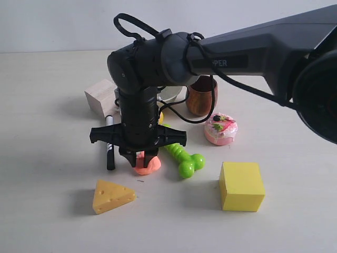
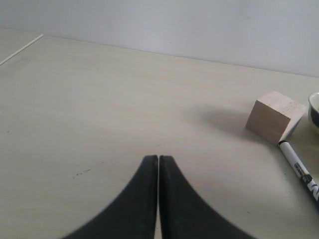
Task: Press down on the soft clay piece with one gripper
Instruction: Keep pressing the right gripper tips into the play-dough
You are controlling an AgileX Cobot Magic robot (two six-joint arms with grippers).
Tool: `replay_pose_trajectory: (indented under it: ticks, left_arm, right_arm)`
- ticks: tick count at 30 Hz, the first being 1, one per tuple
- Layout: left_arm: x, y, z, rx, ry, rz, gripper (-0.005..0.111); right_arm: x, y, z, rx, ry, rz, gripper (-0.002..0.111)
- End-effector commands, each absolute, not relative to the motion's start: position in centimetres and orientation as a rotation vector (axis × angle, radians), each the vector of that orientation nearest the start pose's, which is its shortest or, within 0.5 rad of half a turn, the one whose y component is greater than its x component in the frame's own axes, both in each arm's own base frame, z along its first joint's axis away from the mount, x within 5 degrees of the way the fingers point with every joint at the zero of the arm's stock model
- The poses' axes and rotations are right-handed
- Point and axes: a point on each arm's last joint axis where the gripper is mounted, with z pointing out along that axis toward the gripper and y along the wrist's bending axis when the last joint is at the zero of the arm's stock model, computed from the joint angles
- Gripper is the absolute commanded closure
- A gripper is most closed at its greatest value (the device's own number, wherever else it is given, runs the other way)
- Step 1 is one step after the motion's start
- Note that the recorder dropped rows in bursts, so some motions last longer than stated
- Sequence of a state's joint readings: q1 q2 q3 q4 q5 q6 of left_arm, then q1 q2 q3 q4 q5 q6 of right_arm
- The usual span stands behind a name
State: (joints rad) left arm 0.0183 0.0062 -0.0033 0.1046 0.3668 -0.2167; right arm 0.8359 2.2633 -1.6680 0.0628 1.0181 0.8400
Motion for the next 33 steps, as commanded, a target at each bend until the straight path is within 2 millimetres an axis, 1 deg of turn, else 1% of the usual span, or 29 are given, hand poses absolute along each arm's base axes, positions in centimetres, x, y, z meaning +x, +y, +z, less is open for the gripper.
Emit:
replay_pose_trajectory:
  ticks: [1, 5, 7, 8, 10, 12, 14, 15, 17, 18, 25, 33]
  left_arm:
    - [5.3, 0.4, 18.1, -0.152, 1.839, -0.037, 0.103]
    - [5.3, 0.4, 18.1, -0.152, 1.839, -0.037, 0.103]
    - [5.3, 0.4, 18.1, -0.152, 1.839, -0.037, 0.103]
    - [5.3, 0.4, 18.1, -0.152, 1.839, -0.037, 0.103]
    - [5.3, 0.4, 18.1, -0.152, 1.839, -0.037, 0.103]
    - [5.3, 0.4, 18.1, -0.152, 1.839, -0.037, 0.103]
    - [5.3, 0.4, 18.1, -0.152, 1.839, -0.037, 0.103]
    - [5.3, 0.4, 18.1, -0.152, 1.839, -0.037, 0.103]
    - [5.3, 0.4, 18.1, -0.152, 1.839, -0.037, 0.103]
    - [5.3, 0.4, 18.1, -0.152, 1.839, -0.037, 0.103]
    - [5.3, 0.4, 18.1, -0.152, 1.839, -0.037, 0.103]
    - [5.3, 0.4, 18.1, -0.152, 1.839, -0.037, 0.103]
  right_arm:
    - [29.4, 33.2, 12.9, 0.029, 3.122, 0.129, 0.081]
    - [29.5, 33.2, 13.4, 0.028, 3.111, 0.146, 0.081]
    - [29.5, 33.2, 13.4, 0.028, 3.111, 0.146, 0.077]
    - [29.4, 33.2, 13.4, 0.028, 3.114, 0.141, 0.072]
    - [29.4, 33.2, 13.4, 0.028, 3.12, 0.133, 0.067]
    - [29.4, 33.1, 13.4, 0.028, 3.121, 0.13, 0.067]
    - [29.4, 33.1, 13.4, 0.028, 3.121, 0.13, 0.071]
    - [29.4, 33.2, 13.4, 0.03, 3.123, 0.132, 0.077]
    - [29.4, 33.2, 13.4, 0.03, 3.123, 0.132, 0.094]
    - [29.4, 33.2, 13.4, 0.0, 3.123, 0.134, 0.107]
    - [29.3, 33.3, 13.2, -0.006, 3.127, 0.151, 0.108]
    - [29.3, 33.4, 11.6, 0.019, 3.155, 0.12, 0.108]
